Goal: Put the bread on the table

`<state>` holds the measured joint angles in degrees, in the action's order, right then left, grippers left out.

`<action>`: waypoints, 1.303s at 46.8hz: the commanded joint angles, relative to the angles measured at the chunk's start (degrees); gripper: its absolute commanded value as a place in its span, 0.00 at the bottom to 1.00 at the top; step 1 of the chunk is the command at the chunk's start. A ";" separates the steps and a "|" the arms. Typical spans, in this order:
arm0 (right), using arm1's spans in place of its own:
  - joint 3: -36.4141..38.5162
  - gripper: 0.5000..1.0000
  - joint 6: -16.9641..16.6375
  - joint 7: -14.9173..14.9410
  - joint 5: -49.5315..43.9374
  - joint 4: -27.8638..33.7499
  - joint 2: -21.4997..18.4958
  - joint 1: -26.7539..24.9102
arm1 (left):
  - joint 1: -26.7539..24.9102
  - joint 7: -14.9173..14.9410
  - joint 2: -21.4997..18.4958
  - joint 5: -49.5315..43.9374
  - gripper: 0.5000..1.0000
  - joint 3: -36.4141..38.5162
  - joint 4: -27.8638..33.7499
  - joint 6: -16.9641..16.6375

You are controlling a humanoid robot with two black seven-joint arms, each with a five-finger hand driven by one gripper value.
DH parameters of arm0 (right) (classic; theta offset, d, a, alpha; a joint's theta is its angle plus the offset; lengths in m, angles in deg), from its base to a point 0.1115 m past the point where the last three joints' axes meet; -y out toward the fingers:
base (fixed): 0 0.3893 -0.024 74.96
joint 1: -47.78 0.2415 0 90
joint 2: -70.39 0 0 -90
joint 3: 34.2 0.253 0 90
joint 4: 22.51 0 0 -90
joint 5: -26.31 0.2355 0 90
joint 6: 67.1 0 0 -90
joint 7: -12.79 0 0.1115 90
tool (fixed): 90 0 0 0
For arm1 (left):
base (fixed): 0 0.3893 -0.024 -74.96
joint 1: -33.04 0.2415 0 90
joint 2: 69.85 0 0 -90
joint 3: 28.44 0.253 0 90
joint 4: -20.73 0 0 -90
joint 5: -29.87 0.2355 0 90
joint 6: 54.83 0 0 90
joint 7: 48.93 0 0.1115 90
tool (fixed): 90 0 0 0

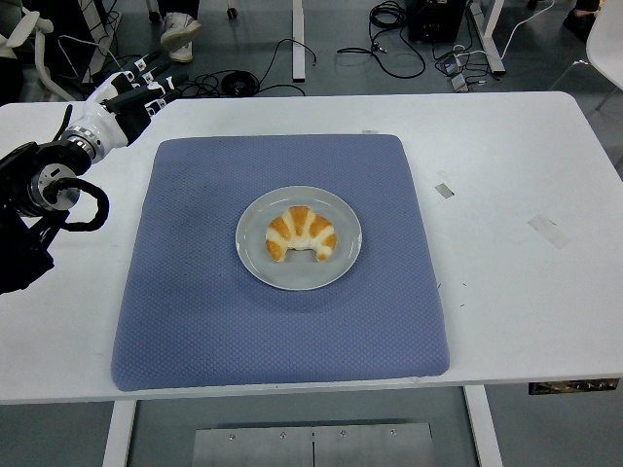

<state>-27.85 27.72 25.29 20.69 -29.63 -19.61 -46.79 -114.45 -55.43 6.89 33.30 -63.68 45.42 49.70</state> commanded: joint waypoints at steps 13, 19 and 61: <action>-0.03 1.00 0.01 -0.01 -0.01 0.00 0.00 0.00 | -3.94 0.44 -0.54 2.19 0.96 4.13 1.32 -0.64; -0.03 1.00 0.01 -0.01 -0.01 0.00 0.00 0.00 | -5.97 0.79 -2.64 2.99 0.96 10.45 3.60 -1.26; -0.02 1.00 0.01 -0.01 -0.01 0.00 0.00 0.00 | -19.51 9.66 -9.06 11.85 0.96 38.32 22.59 -8.99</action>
<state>-27.84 27.74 25.26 20.68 -29.63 -19.61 -46.79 -133.60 -47.16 -1.80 42.32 -25.37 66.94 41.56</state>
